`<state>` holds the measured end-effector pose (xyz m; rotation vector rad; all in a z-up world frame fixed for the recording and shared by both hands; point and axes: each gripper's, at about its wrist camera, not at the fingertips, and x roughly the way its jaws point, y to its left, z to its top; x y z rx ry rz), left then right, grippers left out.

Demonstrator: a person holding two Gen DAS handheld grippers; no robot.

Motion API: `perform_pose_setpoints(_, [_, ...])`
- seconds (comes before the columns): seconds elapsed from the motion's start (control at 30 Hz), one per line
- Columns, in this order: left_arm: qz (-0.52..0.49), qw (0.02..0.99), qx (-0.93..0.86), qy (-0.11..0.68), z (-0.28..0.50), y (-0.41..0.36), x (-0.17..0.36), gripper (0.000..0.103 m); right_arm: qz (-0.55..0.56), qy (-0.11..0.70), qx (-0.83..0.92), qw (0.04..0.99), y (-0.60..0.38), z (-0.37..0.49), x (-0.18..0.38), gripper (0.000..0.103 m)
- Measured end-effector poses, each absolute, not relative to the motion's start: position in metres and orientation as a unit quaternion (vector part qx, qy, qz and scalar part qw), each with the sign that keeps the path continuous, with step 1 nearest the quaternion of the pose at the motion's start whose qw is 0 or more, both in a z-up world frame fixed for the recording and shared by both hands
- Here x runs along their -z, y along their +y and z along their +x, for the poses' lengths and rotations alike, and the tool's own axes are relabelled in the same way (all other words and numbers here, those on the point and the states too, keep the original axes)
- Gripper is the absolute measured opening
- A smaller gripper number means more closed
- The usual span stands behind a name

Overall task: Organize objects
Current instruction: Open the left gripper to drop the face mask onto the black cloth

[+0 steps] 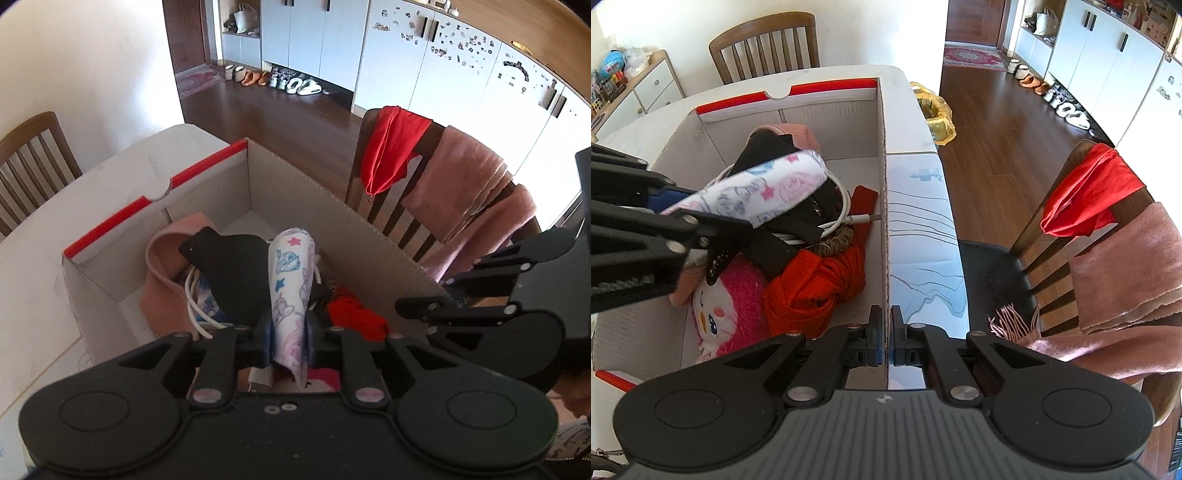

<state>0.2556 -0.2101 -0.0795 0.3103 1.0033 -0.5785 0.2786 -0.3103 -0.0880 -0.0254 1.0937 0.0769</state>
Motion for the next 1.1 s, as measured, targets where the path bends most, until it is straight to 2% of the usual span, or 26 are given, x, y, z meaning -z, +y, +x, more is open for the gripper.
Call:
perform_pose_setpoints(0.23, [0.138, 0.824, 0.28, 0.472, 0.257, -0.206, 0.082, 0.025, -0.009, 0.519, -0.037, 0.854, -0.31, 0.279, 0.09, 0.003])
perform_pose_setpoints(0.53, [0.136, 0.833, 0.279, 0.458, 0.245, -0.204, 0.081, 0.053, -0.008, 0.519, -0.037, 0.854, -0.31, 0.279, 0.089, 0.003])
perform_pose_setpoints(0.67, [0.134, 0.841, 0.269, 0.45, 0.237, -0.201, 0.08, 0.075, -0.006, 0.519, -0.038, 0.854, -0.309, 0.279, 0.089, 0.003])
perform_pose_setpoints(1.1, [0.101, 0.861, 0.243, 0.435, 0.217, -0.184, 0.073, 0.09, -0.01, 0.509, -0.05, 0.859, -0.312, 0.268, 0.08, 0.003])
